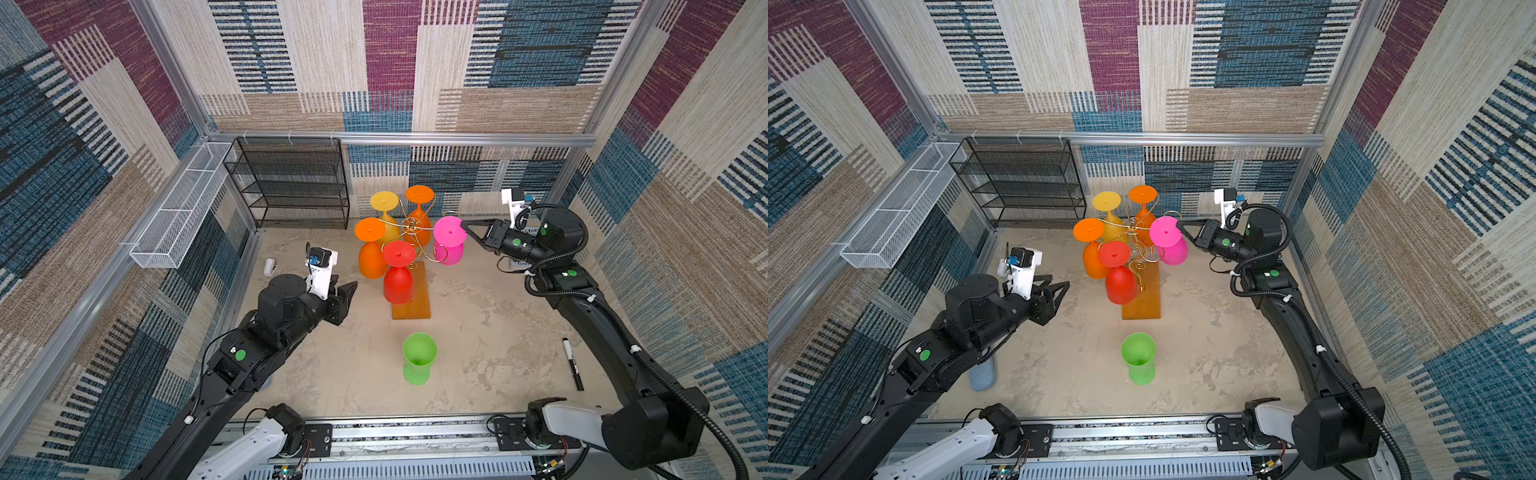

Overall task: Take the wine glass off the wine glass rack
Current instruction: Pick up the wine glass from the wine glass rack, then place the wine glass at the center of the table.

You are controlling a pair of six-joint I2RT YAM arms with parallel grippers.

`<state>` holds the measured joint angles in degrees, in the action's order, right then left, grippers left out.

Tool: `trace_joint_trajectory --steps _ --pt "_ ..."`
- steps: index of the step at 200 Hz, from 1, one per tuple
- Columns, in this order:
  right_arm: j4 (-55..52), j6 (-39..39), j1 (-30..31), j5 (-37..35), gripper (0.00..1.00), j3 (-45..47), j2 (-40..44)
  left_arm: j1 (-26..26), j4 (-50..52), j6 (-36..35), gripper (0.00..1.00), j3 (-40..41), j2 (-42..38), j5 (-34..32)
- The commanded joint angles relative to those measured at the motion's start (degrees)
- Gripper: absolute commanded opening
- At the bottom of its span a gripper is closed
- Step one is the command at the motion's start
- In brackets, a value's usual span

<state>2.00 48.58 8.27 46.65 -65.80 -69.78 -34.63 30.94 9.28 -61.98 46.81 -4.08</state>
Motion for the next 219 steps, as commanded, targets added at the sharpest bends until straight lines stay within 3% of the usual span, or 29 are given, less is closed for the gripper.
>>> trace_joint_trajectory --steps 1,69,117,143,167,219 --pt "-0.7 -1.3 -0.9 -0.6 0.00 0.9 2.8 0.1 -1.5 0.9 0.53 0.1 0.0 1.3" --pt "-7.9 -5.5 -7.0 -4.2 0.00 3.0 15.7 0.2 -5.6 0.8 0.53 -1.2 0.9 5.3" --pt "1.1 -4.5 -7.5 -3.9 0.00 0.4 22.6 0.2 -13.2 1.2 0.53 -2.4 3.7 13.0" --pt "14.5 1.0 -7.5 1.2 0.00 1.7 22.2 0.6 -19.0 2.5 0.53 -2.8 6.3 19.2" --pt "32.7 11.0 -7.4 5.9 0.00 5.5 20.4 1.8 -26.6 5.6 0.53 -2.5 9.2 27.0" --pt "57.2 26.1 -6.1 9.0 0.00 10.2 15.5 7.7 -50.0 18.7 0.54 -0.1 16.2 47.1"
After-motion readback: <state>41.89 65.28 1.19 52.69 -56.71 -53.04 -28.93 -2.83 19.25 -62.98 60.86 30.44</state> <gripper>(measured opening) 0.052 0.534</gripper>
